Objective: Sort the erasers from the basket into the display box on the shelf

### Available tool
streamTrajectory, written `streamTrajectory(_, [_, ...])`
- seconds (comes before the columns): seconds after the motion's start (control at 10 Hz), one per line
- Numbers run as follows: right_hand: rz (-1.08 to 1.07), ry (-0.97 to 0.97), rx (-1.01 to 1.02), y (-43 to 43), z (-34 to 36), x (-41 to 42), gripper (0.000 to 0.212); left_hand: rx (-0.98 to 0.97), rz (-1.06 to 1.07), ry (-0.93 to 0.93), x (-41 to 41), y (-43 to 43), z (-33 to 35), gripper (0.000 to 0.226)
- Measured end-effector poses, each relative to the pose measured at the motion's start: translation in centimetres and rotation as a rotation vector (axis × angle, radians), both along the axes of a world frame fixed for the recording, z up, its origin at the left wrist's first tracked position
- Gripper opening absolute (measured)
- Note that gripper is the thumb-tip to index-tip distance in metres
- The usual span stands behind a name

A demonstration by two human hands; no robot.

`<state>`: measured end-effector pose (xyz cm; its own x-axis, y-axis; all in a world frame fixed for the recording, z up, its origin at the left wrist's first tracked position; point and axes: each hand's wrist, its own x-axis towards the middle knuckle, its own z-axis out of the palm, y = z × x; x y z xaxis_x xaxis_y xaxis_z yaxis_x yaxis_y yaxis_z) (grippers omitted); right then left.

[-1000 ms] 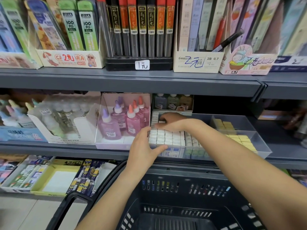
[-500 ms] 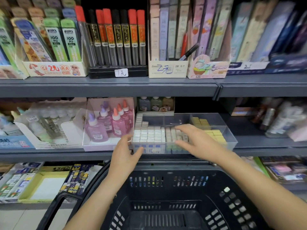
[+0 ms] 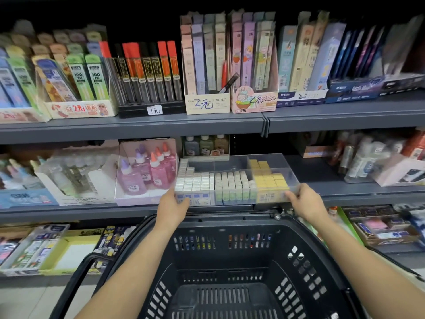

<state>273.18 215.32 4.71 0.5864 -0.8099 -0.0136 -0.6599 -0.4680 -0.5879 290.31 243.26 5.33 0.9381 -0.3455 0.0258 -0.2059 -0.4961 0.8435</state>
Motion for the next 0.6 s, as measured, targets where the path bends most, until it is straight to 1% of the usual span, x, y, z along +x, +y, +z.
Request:
streamTrajectory(0.1, [0.007, 0.0, -0.004, -0.5, -0.1, 0.7, 0.04, 0.026, 0.005, 0.011, 0.3, -0.6, -0.1, 0.05])
streamTrajectory(0.2, [0.012, -0.004, -0.012, -1.3, 0.0, 1.5, 0.042, 0.075, 0.073, 0.02, 0.8, -1.6, -0.4, 0.049])
streamTrajectory(0.3, [0.014, 0.014, -0.04, -1.5, -0.2, 1.5, 0.043, 0.095, 0.096, 0.012, 0.9, -2.0, -0.8, 0.052])
streamTrajectory(0.5, [0.037, -0.008, -0.063, -1.3, -0.4, 1.5, 0.046, 0.087, 0.069, 0.009, 0.7, -2.0, -0.6, 0.071])
streamTrajectory(0.6, [0.063, 0.03, -0.025, -0.6, 0.8, 0.2, 0.057, 0.119, 0.005, 0.068, -0.4, -0.8, 0.6, 0.077])
